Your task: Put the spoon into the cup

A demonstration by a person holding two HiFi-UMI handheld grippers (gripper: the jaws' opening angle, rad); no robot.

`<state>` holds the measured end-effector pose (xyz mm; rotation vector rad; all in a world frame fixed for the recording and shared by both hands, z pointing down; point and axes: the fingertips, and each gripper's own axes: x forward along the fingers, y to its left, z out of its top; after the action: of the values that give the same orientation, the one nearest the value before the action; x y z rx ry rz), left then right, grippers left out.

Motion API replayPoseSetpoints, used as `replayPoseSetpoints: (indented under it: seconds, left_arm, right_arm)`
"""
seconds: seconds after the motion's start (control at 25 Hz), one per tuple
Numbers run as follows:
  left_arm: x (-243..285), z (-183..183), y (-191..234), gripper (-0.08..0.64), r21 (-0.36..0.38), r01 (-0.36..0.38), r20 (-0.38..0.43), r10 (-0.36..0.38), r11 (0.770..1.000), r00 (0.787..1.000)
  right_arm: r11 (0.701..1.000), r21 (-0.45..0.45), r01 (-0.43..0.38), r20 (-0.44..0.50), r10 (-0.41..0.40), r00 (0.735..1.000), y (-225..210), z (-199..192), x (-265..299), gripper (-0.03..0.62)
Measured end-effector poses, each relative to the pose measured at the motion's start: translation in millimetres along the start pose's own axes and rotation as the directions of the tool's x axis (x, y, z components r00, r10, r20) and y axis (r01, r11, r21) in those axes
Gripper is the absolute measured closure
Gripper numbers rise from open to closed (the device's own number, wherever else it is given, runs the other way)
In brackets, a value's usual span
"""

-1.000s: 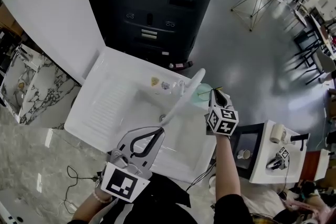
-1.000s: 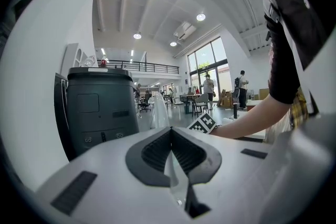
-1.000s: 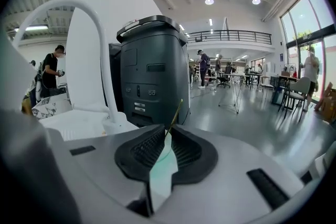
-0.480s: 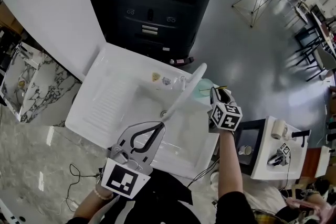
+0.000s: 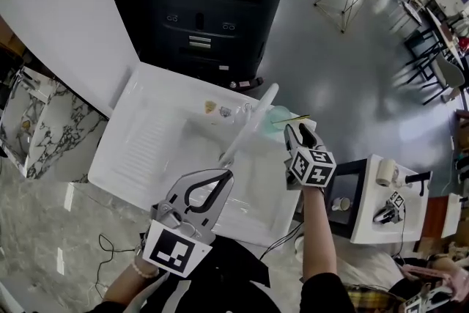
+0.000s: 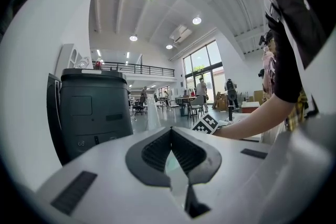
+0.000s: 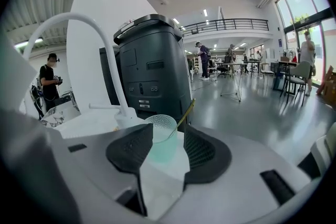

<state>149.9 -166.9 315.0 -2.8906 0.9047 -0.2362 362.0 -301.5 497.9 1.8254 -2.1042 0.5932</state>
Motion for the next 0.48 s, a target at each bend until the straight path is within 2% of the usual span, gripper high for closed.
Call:
replayPoseSetpoints:
  seconds: [0.12, 0.2, 0.24, 0.4, 0.48]
  left_arm:
    - [1.8, 1.0, -3.2, 0.563, 0.005, 0.017, 0.005, -0.017, 1.000, 1.000]
    - [3.5, 1.6, -7.1, 0.563, 0.007, 0.032, 0.008, -0.032, 0.999, 0.999]
    - [4.5, 2.0, -9.2, 0.563, 0.007, 0.041, 0.010, -0.041, 0.999, 0.999]
    - [8.2, 4.3, -16.3, 0.563, 0.009, 0.072, 0.024, -0.072, 0.997, 0.997]
    - [10.3, 5.1, -21.1, 0.563, 0.007, 0.090, 0.029, -0.090, 0.996, 0.995]
  right_arm:
    - [1.000, 0.013, 0.017, 0.021, -0.017, 1.000, 1.1, 0.4, -12.8, 0.423]
    - [1.000, -0.009, 0.023, 0.043, -0.022, 0.999, 3.0, 2.1, -24.1, 0.428]
    - [0.999, -0.027, 0.030, 0.054, -0.028, 0.998, 3.8, 3.4, -30.3, 0.445]
    - [0.995, -0.081, 0.063, 0.086, -0.056, 0.995, 9.1, 8.3, -53.7, 0.585]
    - [0.991, -0.111, 0.072, 0.096, -0.061, 0.993, 13.4, 10.1, -65.6, 0.591]
